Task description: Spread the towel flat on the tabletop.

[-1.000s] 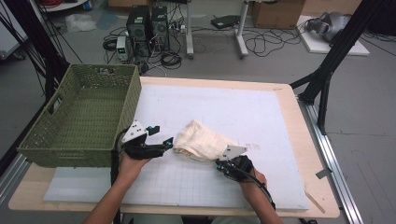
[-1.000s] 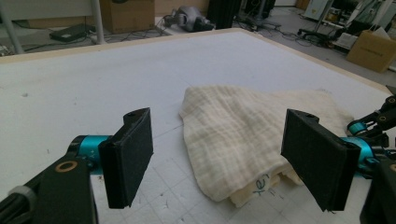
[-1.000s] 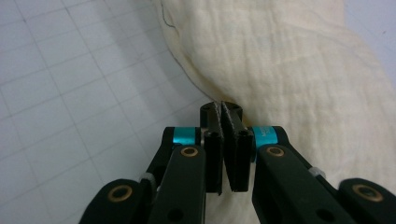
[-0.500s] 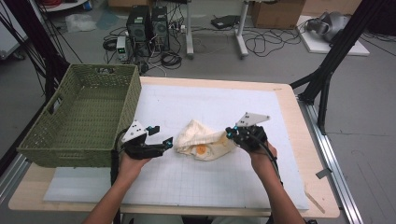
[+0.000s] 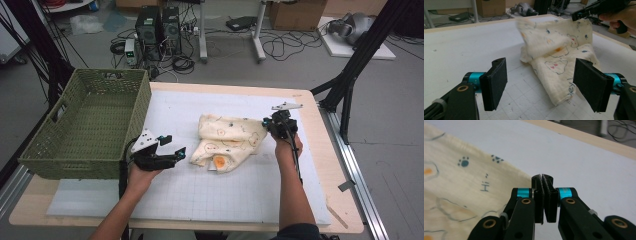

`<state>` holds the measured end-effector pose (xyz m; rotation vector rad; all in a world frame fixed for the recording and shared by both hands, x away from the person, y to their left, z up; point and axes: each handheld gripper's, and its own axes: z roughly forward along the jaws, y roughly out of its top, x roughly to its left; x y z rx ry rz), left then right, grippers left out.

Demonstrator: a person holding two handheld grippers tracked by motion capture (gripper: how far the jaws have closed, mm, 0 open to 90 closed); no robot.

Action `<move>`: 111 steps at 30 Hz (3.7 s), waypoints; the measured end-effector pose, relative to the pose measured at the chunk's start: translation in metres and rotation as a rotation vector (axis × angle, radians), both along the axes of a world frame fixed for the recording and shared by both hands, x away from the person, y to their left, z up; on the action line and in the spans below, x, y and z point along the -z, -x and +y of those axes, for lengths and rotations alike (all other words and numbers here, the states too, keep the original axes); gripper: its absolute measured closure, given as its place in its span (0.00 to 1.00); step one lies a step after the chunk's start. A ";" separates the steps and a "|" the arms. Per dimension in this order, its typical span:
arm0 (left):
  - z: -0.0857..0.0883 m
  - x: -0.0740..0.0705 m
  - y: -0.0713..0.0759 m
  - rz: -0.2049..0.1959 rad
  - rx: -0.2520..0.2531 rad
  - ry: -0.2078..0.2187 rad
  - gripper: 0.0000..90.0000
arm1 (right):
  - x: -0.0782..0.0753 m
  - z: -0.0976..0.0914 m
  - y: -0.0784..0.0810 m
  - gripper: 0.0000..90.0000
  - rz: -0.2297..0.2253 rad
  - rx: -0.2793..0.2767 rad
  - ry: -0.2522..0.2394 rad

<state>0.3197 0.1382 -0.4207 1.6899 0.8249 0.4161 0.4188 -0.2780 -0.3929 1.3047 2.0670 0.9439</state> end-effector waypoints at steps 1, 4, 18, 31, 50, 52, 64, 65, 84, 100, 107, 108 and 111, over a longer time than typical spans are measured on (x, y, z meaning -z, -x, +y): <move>0.000 0.000 0.000 0.002 0.001 0.001 0.31 | 0.001 -0.004 -0.001 0.98 -0.002 0.033 0.001; 0.000 0.000 0.000 0.002 0.003 -0.004 0.31 | -0.002 -0.010 0.001 0.87 -0.033 0.077 -0.012; -0.002 0.000 0.001 -0.005 0.005 -0.012 0.31 | -0.016 0.009 0.049 0.57 -0.130 -0.113 -0.031; -0.003 0.000 0.001 -0.013 0.004 -0.016 0.34 | 0.032 0.059 0.106 0.46 0.014 -0.403 -0.162; -0.002 0.001 0.000 -0.004 0.013 -0.028 0.39 | 0.025 0.036 0.124 0.94 0.027 -0.472 -0.074; -0.003 0.002 0.000 0.005 0.012 -0.035 0.39 | 0.019 0.022 0.131 0.94 0.031 -0.471 -0.070; -0.014 0.007 -0.003 0.072 0.044 -0.065 0.44 | 0.022 -0.029 0.148 0.78 0.005 -0.333 -0.057; -0.017 0.008 -0.003 0.083 0.058 -0.061 0.43 | 0.021 -0.030 0.148 0.75 -0.006 -0.319 -0.056; -0.094 0.028 -0.020 0.155 0.182 -0.352 0.89 | 0.015 -0.043 0.151 0.62 -0.077 -0.240 -0.109; -0.013 0.011 0.009 0.116 0.024 -0.287 0.96 | 0.026 -0.037 0.141 0.58 -0.029 -0.112 -0.103; -0.002 0.013 0.014 0.123 0.029 -0.269 0.95 | 0.041 -0.011 0.117 0.50 0.061 -0.121 -0.112; -0.002 0.013 0.013 0.126 0.032 -0.268 0.95 | 0.044 -0.007 0.113 0.50 0.074 -0.127 -0.106; -0.003 0.015 0.013 0.130 0.034 -0.253 0.95 | 0.053 0.005 0.103 0.57 0.115 -0.142 -0.068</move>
